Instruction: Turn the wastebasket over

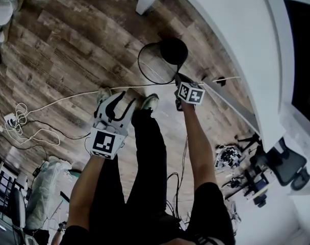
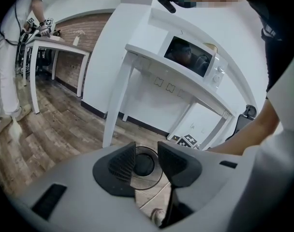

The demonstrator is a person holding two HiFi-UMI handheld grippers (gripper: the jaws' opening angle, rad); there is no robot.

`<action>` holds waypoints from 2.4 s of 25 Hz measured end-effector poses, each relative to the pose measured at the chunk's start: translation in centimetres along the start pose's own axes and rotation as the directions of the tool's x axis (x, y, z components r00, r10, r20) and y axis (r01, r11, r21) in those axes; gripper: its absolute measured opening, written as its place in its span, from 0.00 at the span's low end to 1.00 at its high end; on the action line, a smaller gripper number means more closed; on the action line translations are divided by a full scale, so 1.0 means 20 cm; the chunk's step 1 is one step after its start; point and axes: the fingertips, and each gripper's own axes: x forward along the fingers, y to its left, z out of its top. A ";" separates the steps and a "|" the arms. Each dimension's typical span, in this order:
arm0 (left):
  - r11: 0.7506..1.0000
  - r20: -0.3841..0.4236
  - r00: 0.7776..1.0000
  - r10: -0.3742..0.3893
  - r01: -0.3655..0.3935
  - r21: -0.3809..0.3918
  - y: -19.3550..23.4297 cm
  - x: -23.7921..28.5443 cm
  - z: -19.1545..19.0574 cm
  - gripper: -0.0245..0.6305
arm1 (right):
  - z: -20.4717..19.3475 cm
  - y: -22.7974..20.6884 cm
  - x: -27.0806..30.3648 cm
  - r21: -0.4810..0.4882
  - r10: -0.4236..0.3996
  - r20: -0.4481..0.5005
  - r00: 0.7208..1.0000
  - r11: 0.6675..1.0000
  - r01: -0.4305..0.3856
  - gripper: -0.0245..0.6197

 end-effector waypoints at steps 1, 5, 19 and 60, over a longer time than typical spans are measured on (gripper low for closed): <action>1.000 0.005 1.000 0.000 0.000 0.002 0.00 0.00 0.01 0.30 | 0.00 -0.02 0.00 0.005 -0.009 0.003 1.000 1.000 0.009 0.10; 1.000 0.018 1.000 0.010 -0.009 -0.016 0.00 0.01 0.03 0.30 | -0.01 -0.13 -0.01 -0.002 -0.078 -0.005 0.997 0.997 0.078 0.12; 1.000 0.016 1.000 -0.011 0.011 0.011 -0.04 0.03 0.03 0.31 | 0.04 -0.31 0.05 0.054 -0.180 -0.020 0.983 0.982 0.181 0.13; 0.999 0.033 0.998 0.054 -0.054 0.007 0.17 -0.05 0.05 0.31 | -0.21 0.20 0.43 0.205 0.217 -0.123 0.968 0.960 -0.189 0.13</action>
